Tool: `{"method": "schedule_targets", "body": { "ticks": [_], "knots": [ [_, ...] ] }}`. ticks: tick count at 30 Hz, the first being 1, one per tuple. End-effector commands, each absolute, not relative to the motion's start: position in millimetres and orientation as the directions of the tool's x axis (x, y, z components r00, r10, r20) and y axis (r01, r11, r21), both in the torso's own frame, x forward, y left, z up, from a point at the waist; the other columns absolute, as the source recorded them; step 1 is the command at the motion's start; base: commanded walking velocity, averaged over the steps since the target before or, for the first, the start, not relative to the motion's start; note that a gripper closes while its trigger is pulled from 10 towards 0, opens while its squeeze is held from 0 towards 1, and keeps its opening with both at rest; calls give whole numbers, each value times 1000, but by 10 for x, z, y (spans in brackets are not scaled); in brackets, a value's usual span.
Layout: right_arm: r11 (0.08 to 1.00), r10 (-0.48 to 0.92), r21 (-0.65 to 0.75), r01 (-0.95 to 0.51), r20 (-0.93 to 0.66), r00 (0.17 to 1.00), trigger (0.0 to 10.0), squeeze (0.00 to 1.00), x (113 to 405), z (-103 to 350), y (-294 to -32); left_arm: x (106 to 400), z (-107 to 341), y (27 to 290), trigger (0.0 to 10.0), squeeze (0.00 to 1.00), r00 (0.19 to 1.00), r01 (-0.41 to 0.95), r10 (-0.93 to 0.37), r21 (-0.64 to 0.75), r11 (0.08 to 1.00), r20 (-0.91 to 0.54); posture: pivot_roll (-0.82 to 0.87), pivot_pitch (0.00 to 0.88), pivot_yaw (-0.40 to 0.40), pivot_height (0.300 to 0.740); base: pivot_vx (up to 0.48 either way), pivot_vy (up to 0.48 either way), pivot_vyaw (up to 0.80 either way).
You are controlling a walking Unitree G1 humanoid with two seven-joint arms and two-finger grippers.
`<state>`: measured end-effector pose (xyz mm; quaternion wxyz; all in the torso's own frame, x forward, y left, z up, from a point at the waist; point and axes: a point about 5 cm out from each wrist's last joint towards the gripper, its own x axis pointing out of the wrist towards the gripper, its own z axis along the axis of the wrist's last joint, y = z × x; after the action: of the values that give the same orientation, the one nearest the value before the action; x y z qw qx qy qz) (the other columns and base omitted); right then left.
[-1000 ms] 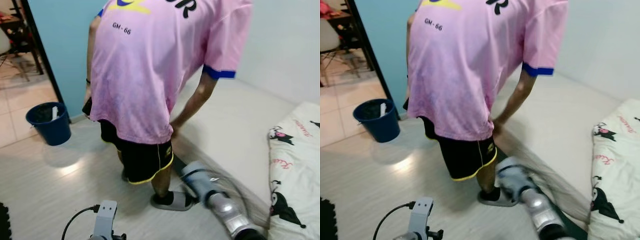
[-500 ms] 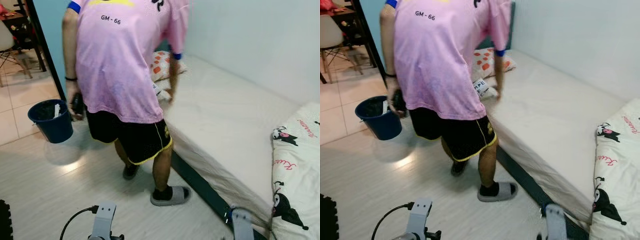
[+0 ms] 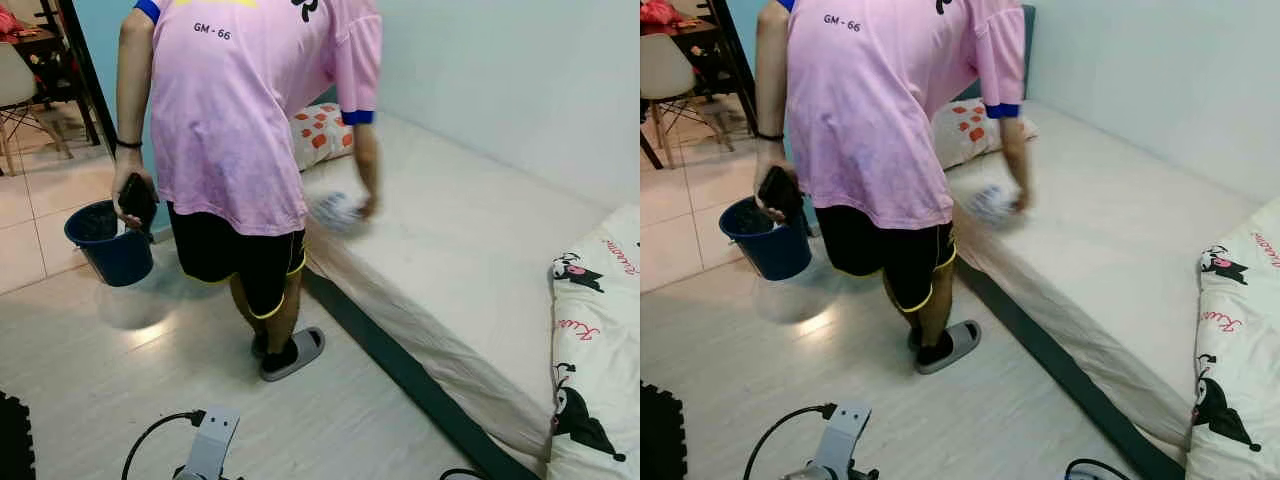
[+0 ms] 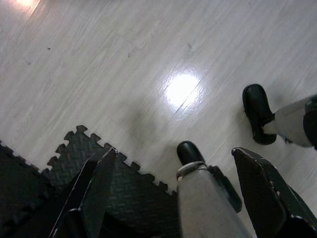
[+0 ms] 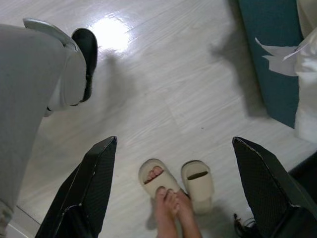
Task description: Clean up the room
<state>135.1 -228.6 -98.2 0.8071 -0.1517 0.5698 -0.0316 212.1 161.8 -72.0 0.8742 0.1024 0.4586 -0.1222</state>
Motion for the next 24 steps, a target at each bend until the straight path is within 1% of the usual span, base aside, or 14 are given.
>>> {"method": "schedule_targets", "body": {
  "ticks": [1, 9, 13, 16, 19, 24],
  "knots": [
    [944, -225, -292, -150, -909, 351, 10000, 0, 1405, -966, -2276, 2129, -713, 1660, 10000, 0, 539, 339, -114, 91, 936, -835, -112, 59, -30, 740, 0, 0, 0],
    [925, -204, -305, -225, -901, 382, 10000, 0, 1563, -917, -2229, 2128, -714, 1656, 10000, 0, 531, 365, -119, 100, 926, -839, -105, 68, -30, 740, 0, 0, 0],
    [923, -202, -304, -235, -904, 377, 10000, 0, 1527, -931, -2227, 2124, -717, 1656, 10000, 0, 525, 376, -120, 103, 921, -843, -106, 70, -30, 740, 0, 0, -309],
    [922, -201, -300, -246, -912, 359, 10000, 0, 1437, -964, -2232, 2120, -720, 1655, 10000, 0, 511, 409, -122, 116, 905, -851, -106, 76, -28, 740, 0, 0, -769],
    [922, -201, -300, -247, -912, 358, 10000, 0, 1435, -965, -2230, 2120, -720, 1655, 10000, 0, 508, 419, -123, 120, 900, -852, -106, 76, -27, 740, 0, 0, -781],
    [922, -198, -298, -247, -912, 359, 10000, 0, 1441, -965, -2220, 2129, -713, 1657, 10000, 0, 496, 474, -129, 143, 869, -859, -109, 79, -20, 740, 0, 0, -781]
  ]
}}
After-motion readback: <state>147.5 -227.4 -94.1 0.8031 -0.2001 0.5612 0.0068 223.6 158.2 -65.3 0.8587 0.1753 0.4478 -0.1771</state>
